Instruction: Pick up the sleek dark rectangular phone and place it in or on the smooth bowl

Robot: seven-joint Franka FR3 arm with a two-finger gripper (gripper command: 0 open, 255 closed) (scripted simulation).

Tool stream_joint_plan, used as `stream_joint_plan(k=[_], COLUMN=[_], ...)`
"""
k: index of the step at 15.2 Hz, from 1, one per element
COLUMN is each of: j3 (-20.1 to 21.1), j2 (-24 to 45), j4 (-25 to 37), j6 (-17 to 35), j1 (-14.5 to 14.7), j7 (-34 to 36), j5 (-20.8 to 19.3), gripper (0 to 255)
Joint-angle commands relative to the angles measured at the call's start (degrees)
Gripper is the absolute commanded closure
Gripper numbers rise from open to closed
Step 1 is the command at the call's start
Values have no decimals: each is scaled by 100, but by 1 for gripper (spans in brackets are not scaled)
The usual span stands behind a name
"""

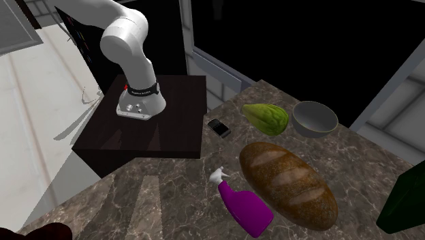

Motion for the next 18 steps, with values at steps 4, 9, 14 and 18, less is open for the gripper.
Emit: stream_joint_plan(k=[4,9,14,18], j3=[-42,-114,-193,-269], j2=[60,327,849,1488], j4=[-516,-1277,-1897,-2268], j6=[563,1570,2690,3684], j1=[-156,-420,-681,-873], j7=[208,544,861,1094], j5=[-3,-4,8,37], gripper=[0,0,0,0])
